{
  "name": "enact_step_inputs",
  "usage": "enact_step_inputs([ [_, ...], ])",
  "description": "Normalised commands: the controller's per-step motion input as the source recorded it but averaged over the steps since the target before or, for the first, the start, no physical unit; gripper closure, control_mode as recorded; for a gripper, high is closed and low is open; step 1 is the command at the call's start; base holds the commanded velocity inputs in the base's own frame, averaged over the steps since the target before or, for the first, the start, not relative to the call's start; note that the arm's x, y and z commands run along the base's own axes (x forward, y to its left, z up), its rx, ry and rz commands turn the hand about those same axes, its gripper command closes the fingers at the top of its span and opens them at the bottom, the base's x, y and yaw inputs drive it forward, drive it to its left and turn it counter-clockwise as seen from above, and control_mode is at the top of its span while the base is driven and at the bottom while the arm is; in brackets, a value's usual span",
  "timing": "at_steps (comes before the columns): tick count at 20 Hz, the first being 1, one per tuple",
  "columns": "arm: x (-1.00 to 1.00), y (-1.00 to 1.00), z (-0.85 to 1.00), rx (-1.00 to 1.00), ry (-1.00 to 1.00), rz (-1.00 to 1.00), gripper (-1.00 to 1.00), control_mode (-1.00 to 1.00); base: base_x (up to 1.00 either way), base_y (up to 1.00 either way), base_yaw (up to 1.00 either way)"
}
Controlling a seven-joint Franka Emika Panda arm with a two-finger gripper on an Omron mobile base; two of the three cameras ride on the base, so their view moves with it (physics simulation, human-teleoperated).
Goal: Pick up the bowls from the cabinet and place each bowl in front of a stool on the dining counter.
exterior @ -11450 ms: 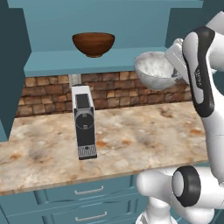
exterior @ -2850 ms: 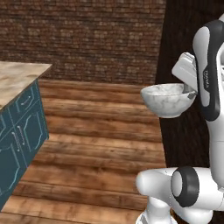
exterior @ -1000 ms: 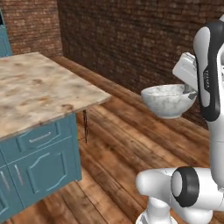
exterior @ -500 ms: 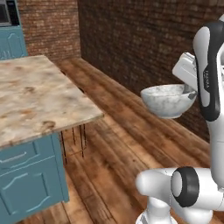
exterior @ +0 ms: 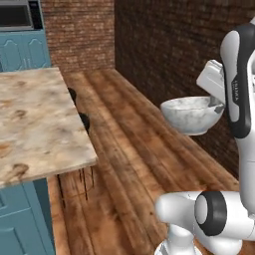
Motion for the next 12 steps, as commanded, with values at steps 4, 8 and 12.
enact_step_inputs([
  [4, 0.0, 0.0, 0.0, 0.0, 0.0, 0.0, 1.0, 1.0, 1.0, -0.66, 0.37],
  [8, 0.0, 0.0, 0.0, 0.0, 0.0, 0.0, 1.0, 1.0, 1.0, -0.61, 0.4],
  [12, 0.0, 0.0, 0.0, 0.0, 0.0, 0.0, 1.0, 1.0, 1.0, -0.4, 0.49],
])
